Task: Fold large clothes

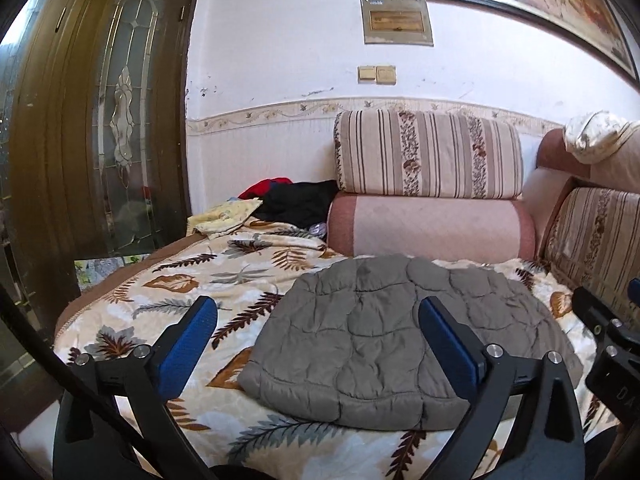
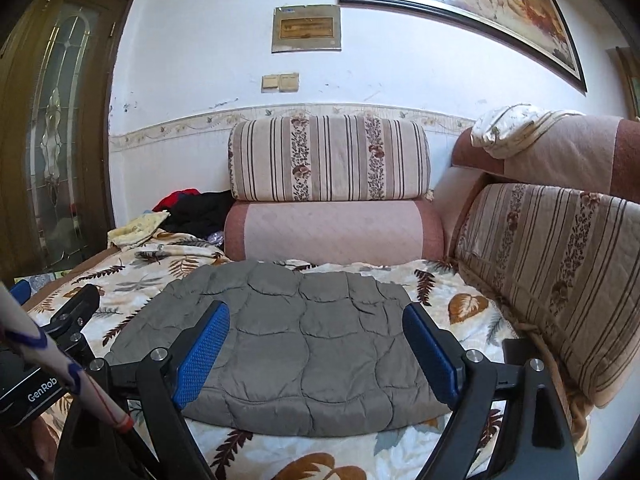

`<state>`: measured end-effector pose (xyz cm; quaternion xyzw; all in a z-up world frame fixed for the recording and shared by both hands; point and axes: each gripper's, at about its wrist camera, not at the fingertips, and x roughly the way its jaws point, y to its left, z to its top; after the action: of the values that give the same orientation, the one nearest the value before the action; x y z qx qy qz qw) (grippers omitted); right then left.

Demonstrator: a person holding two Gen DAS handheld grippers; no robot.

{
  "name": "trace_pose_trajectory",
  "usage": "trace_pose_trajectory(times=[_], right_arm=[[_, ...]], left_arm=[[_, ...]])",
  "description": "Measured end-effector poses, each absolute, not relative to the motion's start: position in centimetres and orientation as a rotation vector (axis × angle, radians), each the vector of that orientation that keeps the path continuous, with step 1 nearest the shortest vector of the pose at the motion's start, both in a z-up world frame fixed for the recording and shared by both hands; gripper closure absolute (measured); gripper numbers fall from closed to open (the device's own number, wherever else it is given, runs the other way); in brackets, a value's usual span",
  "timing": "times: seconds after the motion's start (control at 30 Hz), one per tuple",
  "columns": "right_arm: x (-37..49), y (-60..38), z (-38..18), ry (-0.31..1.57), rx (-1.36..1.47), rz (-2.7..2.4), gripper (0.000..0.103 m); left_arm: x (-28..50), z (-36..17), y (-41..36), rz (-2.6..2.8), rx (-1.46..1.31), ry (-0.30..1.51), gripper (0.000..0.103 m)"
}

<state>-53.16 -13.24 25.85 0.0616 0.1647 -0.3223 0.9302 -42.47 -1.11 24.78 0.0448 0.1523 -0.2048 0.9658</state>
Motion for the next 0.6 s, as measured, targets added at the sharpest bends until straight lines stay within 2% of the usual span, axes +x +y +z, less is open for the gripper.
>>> trace_pose_trajectory(times=[0.3, 0.5, 0.6], right_arm=[[-53.7, -13.7, 25.7, 0.338, 0.139, -0.665, 0.011], [-54.5, -13.4, 25.2, 0.355, 0.132, -0.672, 0.008], [-54.6, -13.8, 24.8, 0.379, 0.147, -0.683, 0.008]], left_arm=[[-43.0, 24.5, -1.3, -0.377, 0.154, 0.298, 0.0], [-43.2, 23.9, -1.5, -0.412, 0.197, 0.376, 0.0], [-43.7, 23.9, -1.1, -0.373, 0.194, 0.334, 0.0]])
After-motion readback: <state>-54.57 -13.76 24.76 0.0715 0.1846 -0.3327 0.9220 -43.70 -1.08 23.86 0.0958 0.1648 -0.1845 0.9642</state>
